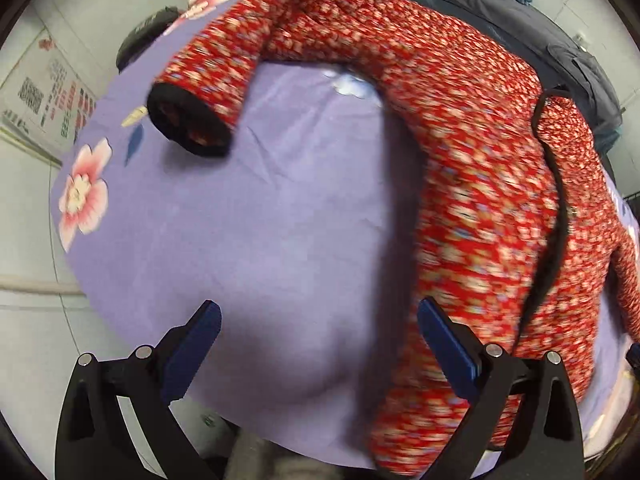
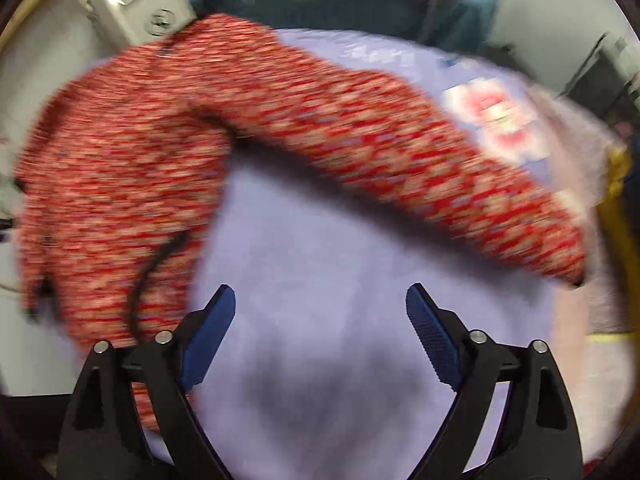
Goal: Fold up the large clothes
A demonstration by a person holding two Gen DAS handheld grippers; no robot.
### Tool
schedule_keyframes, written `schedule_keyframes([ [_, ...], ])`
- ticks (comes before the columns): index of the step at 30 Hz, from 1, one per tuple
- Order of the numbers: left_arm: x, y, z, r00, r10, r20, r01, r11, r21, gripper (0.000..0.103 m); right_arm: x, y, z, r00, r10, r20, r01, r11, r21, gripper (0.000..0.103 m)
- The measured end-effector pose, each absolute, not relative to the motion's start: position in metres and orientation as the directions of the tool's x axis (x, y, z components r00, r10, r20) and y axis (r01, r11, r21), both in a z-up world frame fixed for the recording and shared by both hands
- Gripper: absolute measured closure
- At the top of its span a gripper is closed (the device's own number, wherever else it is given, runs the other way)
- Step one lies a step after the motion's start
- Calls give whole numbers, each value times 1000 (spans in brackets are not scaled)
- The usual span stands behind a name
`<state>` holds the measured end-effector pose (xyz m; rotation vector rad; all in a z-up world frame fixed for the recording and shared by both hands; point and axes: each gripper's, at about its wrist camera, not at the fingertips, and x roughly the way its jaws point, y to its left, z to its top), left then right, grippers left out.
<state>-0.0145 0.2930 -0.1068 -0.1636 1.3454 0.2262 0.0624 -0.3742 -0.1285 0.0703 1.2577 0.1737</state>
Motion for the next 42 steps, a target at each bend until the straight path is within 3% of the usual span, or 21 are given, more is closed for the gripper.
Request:
schedule_keyframes([
  [3, -21, 299, -118, 192, 82, -978, -170, 984, 50, 6, 51, -343, -150, 153, 373, -915, -149, 924, 352, 16],
  [7, -40, 287, -138, 142, -29, -989, -62, 997, -38, 6, 17, -302, -184, -14, 458, -889, -184, 873, 453, 16],
  [12, -35, 249, -159, 173, -102, -980, -88, 989, -119, 6, -11, -263, -200, -79, 563, -823, -149, 809, 568, 16],
  [13, -28, 238, -160, 184, -99, -978, -95, 989, -118, 6, -10, -254, -201, -80, 545, -834, -158, 819, 551, 21],
  [14, -21, 229, -160, 194, -105, -975, -90, 988, -124, 6, -7, -248, -201, -80, 521, -850, -162, 834, 527, 32],
  [16, -3, 202, -153, 223, -133, -966, -54, 987, -149, 7, 0, -243, -202, -93, 518, -850, -137, 839, 526, 71],
  [19, 25, 164, -116, 308, -191, -932, 32, 981, -190, 19, 14, -246, -168, -46, 629, -776, -120, 767, 630, 79],
  [20, 32, 156, -102, 339, -206, -918, 52, 978, -200, 19, 20, -251, -146, -6, 679, -734, -128, 727, 674, 80],
  [22, 47, 143, -67, 385, -241, -891, 58, 970, -237, 19, 39, -282, -92, 140, 822, -552, -66, 564, 823, 82],
  [23, 55, 142, -47, 421, -278, -864, 63, 958, -278, 16, 47, -303, -68, 229, 858, -459, -48, 481, 875, 82],
  [25, 60, 149, -10, 528, -290, -798, 78, 952, -295, 10, 59, -338, -36, 360, 855, -372, -61, 419, 906, 83],
  [26, 58, 151, 2, 569, -277, -774, 77, 955, -285, 5, 65, -360, -22, 432, 826, -362, -66, 429, 901, 83],
  [28, 58, 159, 10, 601, -249, -759, 67, 963, -263, 6, 75, -387, -17, 489, 782, -386, -40, 462, 886, 83],
  [30, 57, 174, 0, 577, -184, -796, 37, 979, -200, 6, 81, -405, -26, 508, 729, -458, 24, 520, 854, 83],
  [32, 50, 190, -20, 521, -126, -844, 5, 989, -145, 6, 84, -420, -50, 513, 703, -492, 132, 502, 855, 83],
  [35, 13, 197, -52, 428, -153, -891, 28, 987, -156, 6, 87, -429, -79, 517, 679, -522, 239, 470, 849, 83],
  [40, -27, 187, -117, 321, -74, -944, 25, 997, -69, 6, 102, -448, -78, 546, 677, -493, 249, 431, 867, 83],
  [42, -34, 193, -139, 283, -123, -951, -24, 991, -135, 6, 111, -447, -74, 550, 675, -492, 242, 435, 867, 83],
])
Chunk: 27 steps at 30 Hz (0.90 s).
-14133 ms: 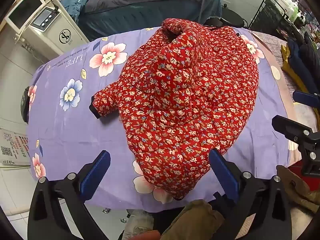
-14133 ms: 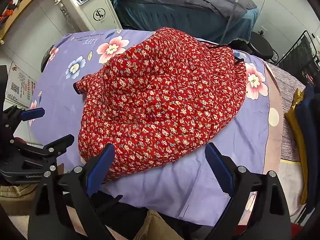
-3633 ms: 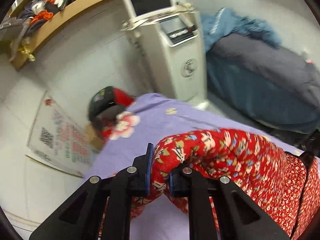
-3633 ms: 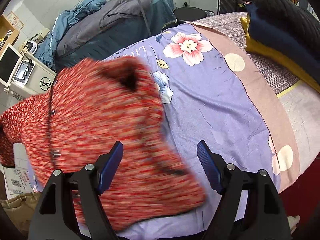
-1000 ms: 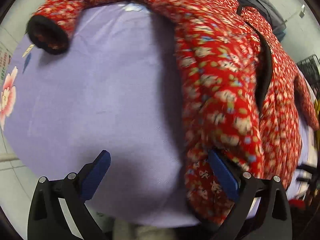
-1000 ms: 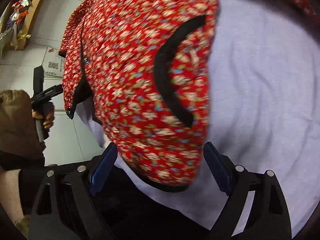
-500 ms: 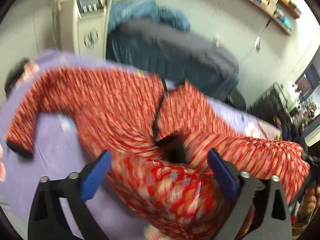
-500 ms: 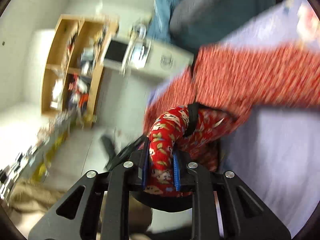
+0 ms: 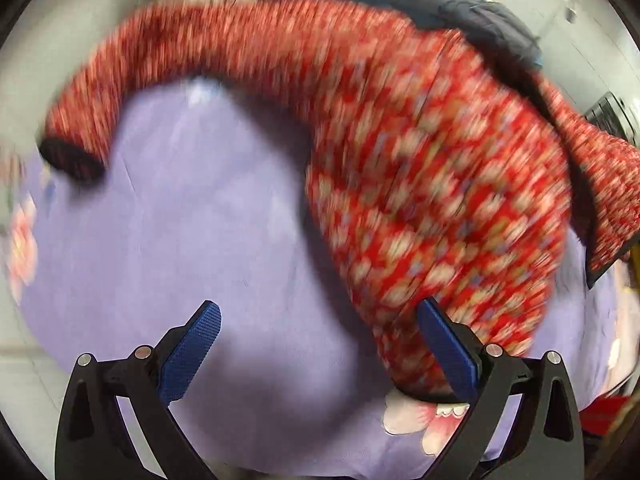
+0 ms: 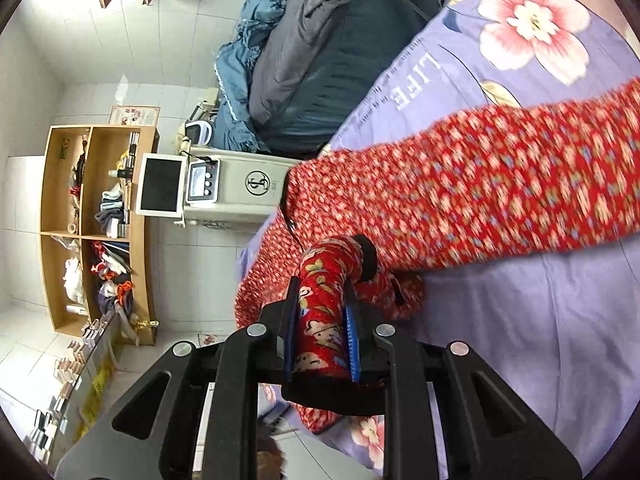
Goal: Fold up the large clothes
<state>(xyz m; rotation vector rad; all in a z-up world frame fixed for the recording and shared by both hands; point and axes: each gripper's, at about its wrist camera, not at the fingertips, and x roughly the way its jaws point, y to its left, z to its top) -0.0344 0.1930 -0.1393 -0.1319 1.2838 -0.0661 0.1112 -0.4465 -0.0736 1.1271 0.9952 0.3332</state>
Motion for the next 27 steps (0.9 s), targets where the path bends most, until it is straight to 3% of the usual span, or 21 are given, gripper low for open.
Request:
schedule_keyframes([
  [4, -42, 190, -166, 318, -232, -919, -115, 953, -280, 6, 124, -442, -77, 533, 671, -516, 241, 464, 852, 83],
  [9, 6, 156, -194, 293, -249, -923, -102, 952, -289, 6, 127, -441, -86, 524, 677, -517, 263, 449, 854, 82],
  [12, 44, 129, -197, 264, -195, -945, -59, 974, -218, 6, 125, -440, -87, 514, 676, -528, 267, 458, 848, 82],
  [15, 62, 123, -198, 243, -204, -948, -52, 974, -222, 23, 119, -439, -88, 506, 673, -539, 263, 475, 840, 82],
  [19, 58, 127, -177, 223, -222, -949, -4, 973, -229, 68, 106, -438, -89, 491, 672, -554, 253, 499, 829, 82],
  [22, 47, 150, -134, 239, -291, -926, -50, 949, -311, 76, 98, -434, -83, 480, 684, -549, 232, 505, 832, 82],
  [24, 36, 168, -92, 286, -271, -919, -54, 953, -298, 77, 92, -427, -71, 458, 706, -540, 195, 512, 836, 82],
  [27, 16, 212, -17, 364, -248, -898, -80, 952, -295, 77, 76, -413, -54, 394, 816, -422, 139, 402, 905, 82],
])
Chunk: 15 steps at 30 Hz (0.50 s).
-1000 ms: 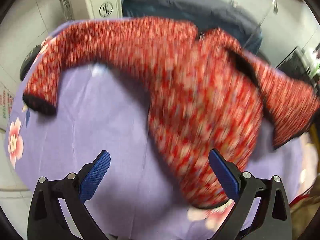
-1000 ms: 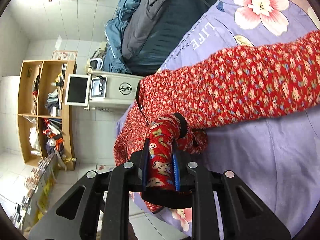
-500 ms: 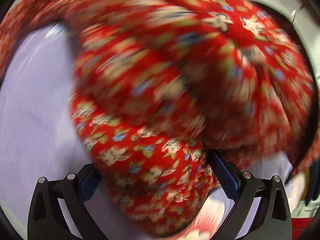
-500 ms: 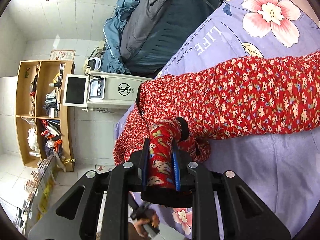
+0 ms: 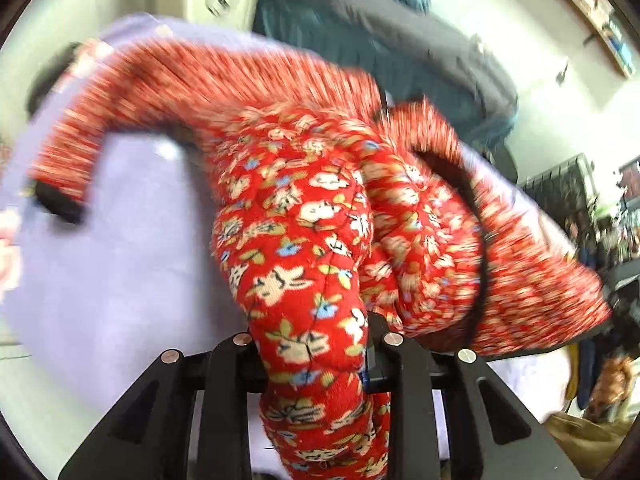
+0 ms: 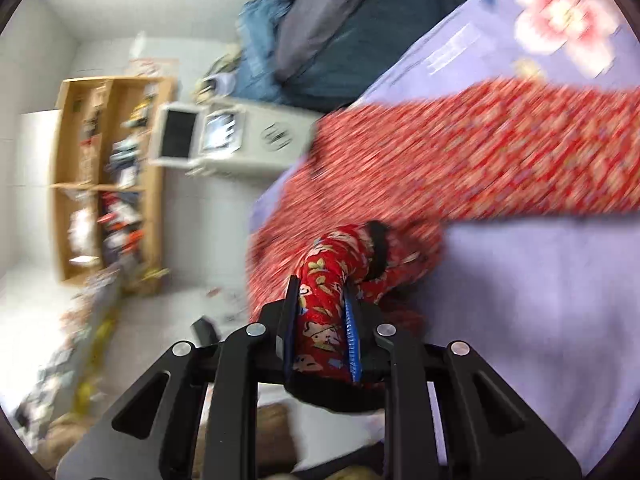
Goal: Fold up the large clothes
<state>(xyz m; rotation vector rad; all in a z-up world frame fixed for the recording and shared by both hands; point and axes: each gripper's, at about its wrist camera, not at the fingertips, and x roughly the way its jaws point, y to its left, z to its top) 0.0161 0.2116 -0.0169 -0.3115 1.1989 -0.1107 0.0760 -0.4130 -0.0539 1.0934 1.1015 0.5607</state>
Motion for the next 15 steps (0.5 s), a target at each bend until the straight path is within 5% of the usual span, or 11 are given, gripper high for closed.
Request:
schedule_keyframes([
  [4, -1, 250, 39, 363, -192, -912, -101, 965, -244, 68, 48, -388, -36, 225, 877, -425, 71, 421, 905, 83],
  [6, -4, 256, 27, 298, -120, -947, -62, 988, -145, 43, 35, -375, -41, 138, 809, -571, 32, 572, 819, 82],
  [7, -9, 255, 8, 237, -43, -971, -28, 998, -52, 22, 29, -368, -47, 104, 753, -650, 7, 653, 758, 79],
  [8, -8, 253, -10, 206, 45, -978, -2, 999, 45, 19, 22, -357, -60, 46, 686, -726, -22, 728, 686, 72],
  [9, -9, 251, -24, 186, 95, -978, 19, 995, 101, 19, 17, -350, -71, 12, 646, -764, -30, 764, 645, 49],
  [10, -13, 255, -40, 168, 114, -979, 22, 993, 120, 19, 11, -341, -87, -16, 591, -807, -34, 806, 591, 40],
  [15, -22, 334, -85, 121, 63, -991, -238, 971, 33, 19, -2, -325, -149, -74, 590, -804, 51, 807, 588, 40],
])
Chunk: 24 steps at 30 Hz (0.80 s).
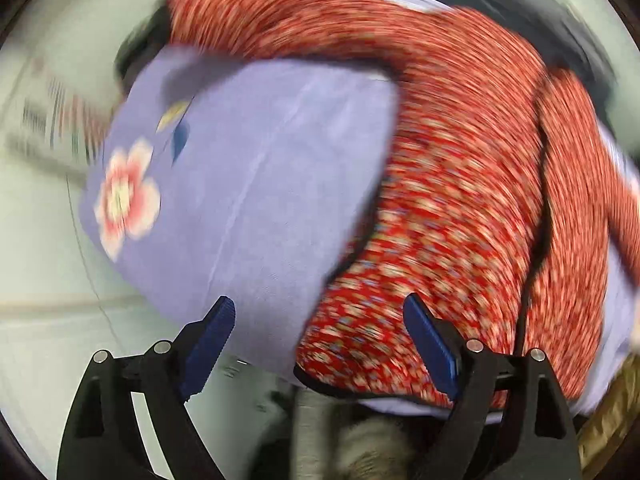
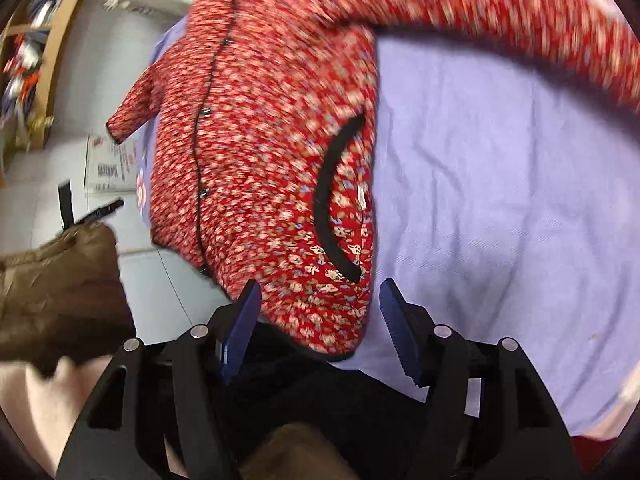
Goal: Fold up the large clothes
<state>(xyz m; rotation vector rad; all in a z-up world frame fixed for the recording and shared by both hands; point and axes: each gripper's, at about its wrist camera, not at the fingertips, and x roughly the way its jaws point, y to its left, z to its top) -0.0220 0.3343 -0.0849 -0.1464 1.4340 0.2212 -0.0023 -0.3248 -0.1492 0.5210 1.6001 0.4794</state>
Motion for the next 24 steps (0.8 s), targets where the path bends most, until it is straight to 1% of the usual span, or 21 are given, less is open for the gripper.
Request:
schedule_keyframes([
  [2, -36, 353, -89, 117, 54, -992, -295, 955, 17, 19, -2, -316, -165, -95, 612, -785, 61, 791, 609, 41],
  [3, -34, 362, -95, 121, 53, -991, -292, 956, 15, 18, -3, -308, -171, -109, 591, -799, 42, 806, 590, 40],
  [5, -35, 360, -103, 128, 57, -990, -251, 968, 24, 14, -4, -287, -181, -149, 534, -832, -32, 838, 544, 40],
  [7, -31, 351, -118, 124, 51, -991, -190, 981, 27, 12, -7, -270, -187, -177, 512, -841, -76, 845, 530, 39],
  [9, -35, 348, -121, 112, 30, -993, -130, 991, 15, 9, -10, -256, -195, -197, 494, -847, -99, 849, 519, 33],
  [11, -35, 335, -140, 85, 24, -996, -69, 997, 19, 9, -16, -247, -199, -185, 448, -874, -126, 872, 474, 34],
  [12, -35, 328, -145, 86, 26, -996, -57, 998, 22, 10, -19, -244, -199, -176, 436, -883, -142, 876, 461, 44],
  [13, -36, 323, -149, 94, 26, -995, -58, 998, 21, 16, -21, -243, -197, -169, 418, -893, -157, 883, 443, 65],
  [14, -36, 321, -152, 95, 4, -995, -57, 998, -2, 38, -24, -244, -195, -171, 401, -900, -169, 888, 427, 74],
  [15, -35, 318, -154, 82, -46, -996, -57, 997, -50, 50, -26, -246, -192, -179, 401, -898, -165, 888, 430, 90],
  [16, -35, 315, -153, 73, -78, -994, -63, 995, -83, 61, -30, -251, -190, -184, 406, -895, -158, 887, 435, 101],
  [17, -35, 312, -151, 71, -66, -995, -50, 996, -70, 66, -33, -257, -186, -184, 411, -893, -151, 886, 439, 103],
  [19, -37, 304, -139, 74, -54, -996, 14, 998, -54, 68, -44, -264, -177, -202, 418, -886, -152, 880, 450, 102],
  [20, -39, 301, -134, 80, -41, -996, 36, 999, -39, 69, -53, -267, -170, -210, 377, -902, -192, 889, 416, 103],
  [21, -41, 299, -132, 79, 6, -997, 65, 998, 11, 70, -61, -268, -165, -217, 328, -919, -230, 898, 375, 103],
  [22, -43, 297, -134, 74, 42, -996, 84, 995, 49, 68, -67, -267, -165, -219, 294, -931, -247, 906, 344, 103],
  [24, -44, 293, -140, 90, 86, -992, 91, 991, 94, 55, -74, -275, -168, -191, 296, -936, -219, 916, 335, 102],
])
